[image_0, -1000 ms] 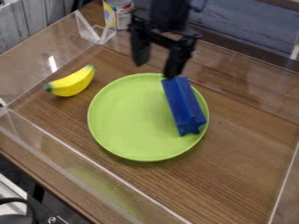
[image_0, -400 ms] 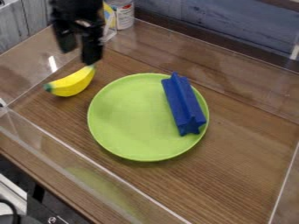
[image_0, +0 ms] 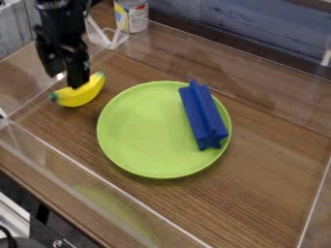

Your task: Put the banana in the green plate

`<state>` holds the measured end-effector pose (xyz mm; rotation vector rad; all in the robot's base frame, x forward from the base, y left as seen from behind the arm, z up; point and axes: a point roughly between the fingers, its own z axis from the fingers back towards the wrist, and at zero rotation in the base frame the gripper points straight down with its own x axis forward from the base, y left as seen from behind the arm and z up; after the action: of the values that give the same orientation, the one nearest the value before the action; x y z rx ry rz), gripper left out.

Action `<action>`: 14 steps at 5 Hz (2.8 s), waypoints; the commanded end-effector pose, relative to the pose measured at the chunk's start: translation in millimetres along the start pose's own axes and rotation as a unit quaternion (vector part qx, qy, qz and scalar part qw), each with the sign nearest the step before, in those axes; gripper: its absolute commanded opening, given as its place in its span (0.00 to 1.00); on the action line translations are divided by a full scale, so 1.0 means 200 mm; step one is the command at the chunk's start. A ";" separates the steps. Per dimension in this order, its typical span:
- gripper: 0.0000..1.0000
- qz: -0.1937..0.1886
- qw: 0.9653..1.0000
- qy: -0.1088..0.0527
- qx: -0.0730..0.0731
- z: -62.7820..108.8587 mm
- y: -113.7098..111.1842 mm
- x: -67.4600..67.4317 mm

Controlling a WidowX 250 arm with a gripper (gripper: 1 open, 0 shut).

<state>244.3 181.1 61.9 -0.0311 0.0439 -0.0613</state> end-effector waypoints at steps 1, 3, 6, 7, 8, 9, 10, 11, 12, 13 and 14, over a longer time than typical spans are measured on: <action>1.00 -0.003 1.000 -0.021 0.012 -0.03 0.06 0.06; 1.00 -0.006 1.000 -0.027 -0.006 -0.13 0.09 0.11; 1.00 0.000 0.999 -0.037 -0.036 -0.14 0.10 0.12; 1.00 0.003 0.998 -0.037 -0.043 -0.15 0.10 0.12; 1.00 0.006 0.998 -0.035 -0.048 -0.16 0.11 0.13; 1.00 0.009 0.998 -0.033 -0.054 -0.17 0.11 0.13; 1.00 0.012 0.998 -0.030 -0.059 -0.19 0.11 0.13; 1.00 0.015 0.998 -0.026 -0.063 -0.20 0.11 0.13; 1.00 0.018 0.997 -0.022 -0.066 -0.20 0.12 0.13; 1.00 0.021 0.997 -0.017 -0.069 -0.21 0.12 0.13; 0.00 0.023 0.997 -0.013 -0.073 -0.21 0.12 0.13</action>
<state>273.1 201.1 18.6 -0.1768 0.0196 -0.0197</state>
